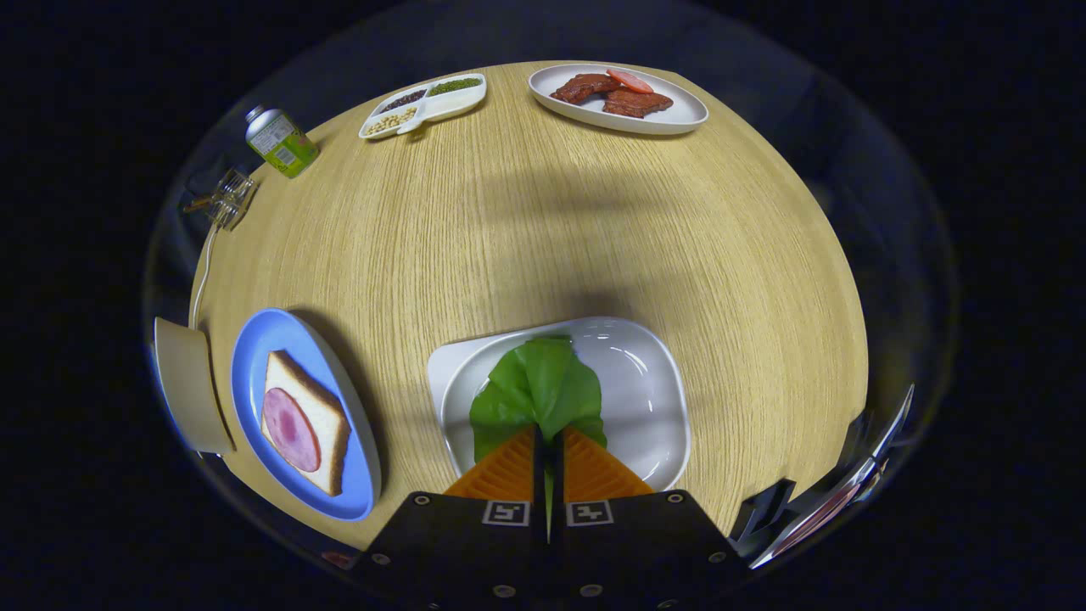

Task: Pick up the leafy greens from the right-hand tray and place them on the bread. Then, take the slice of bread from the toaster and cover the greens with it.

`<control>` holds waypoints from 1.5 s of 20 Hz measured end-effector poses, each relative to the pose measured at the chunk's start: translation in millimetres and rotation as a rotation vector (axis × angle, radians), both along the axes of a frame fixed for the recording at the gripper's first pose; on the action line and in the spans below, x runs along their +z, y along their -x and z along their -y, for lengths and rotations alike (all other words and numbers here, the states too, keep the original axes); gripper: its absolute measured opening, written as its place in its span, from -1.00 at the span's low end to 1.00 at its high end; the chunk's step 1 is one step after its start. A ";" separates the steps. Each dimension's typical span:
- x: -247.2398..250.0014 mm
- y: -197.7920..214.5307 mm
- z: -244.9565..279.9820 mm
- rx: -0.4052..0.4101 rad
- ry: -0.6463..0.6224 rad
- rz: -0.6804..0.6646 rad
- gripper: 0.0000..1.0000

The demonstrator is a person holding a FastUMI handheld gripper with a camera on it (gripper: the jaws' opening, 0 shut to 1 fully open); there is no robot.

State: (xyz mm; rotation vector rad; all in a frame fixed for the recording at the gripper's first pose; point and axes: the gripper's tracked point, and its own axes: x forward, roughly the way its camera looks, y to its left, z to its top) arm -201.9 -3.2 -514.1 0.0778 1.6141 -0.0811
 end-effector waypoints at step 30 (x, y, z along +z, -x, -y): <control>75.8 -39.4 -181.4 0.179 -0.292 0.071 -0.94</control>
